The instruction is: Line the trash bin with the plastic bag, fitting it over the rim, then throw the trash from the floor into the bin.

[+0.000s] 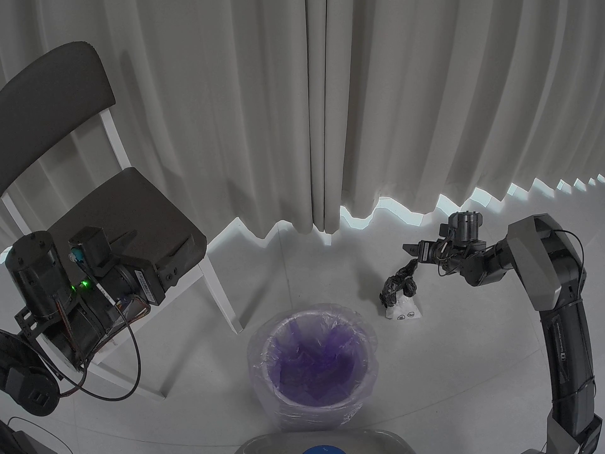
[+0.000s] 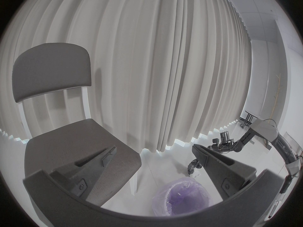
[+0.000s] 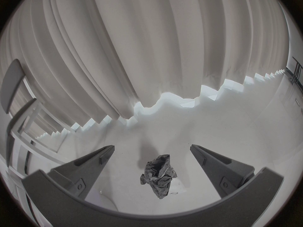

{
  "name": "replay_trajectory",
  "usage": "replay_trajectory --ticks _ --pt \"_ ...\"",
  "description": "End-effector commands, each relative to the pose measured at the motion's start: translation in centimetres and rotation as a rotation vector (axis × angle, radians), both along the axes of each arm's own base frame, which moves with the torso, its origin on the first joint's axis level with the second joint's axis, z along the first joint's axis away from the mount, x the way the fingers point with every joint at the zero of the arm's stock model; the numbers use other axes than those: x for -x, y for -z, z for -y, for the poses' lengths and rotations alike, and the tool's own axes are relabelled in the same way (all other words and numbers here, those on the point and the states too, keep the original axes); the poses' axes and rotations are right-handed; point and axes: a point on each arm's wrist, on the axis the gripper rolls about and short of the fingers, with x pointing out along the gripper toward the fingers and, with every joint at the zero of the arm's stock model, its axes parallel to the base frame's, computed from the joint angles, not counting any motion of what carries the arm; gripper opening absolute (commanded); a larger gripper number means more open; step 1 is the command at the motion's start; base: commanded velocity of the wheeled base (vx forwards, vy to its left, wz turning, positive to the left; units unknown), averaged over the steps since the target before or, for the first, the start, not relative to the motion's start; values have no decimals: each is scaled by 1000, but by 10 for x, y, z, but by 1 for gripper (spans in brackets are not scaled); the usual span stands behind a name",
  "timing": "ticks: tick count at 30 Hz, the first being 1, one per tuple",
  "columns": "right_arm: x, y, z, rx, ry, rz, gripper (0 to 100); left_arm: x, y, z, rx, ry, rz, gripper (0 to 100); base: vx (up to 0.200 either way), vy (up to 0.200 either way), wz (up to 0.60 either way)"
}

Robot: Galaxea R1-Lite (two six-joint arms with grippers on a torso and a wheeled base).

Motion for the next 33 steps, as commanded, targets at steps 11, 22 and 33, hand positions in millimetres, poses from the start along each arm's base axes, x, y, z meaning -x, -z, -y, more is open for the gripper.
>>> replay_trajectory --ticks 11,22,33 --pt "-7 51 -18 43 -5 -49 100 2 3 -1 -11 0 -8 100 0 0 0" --pt "-13 73 -24 103 14 -123 100 2 3 -1 -11 -2 -5 100 0 0 0" --pt "9 129 -33 126 -7 -328 100 1 3 -3 -14 -9 -7 100 0 0 0"
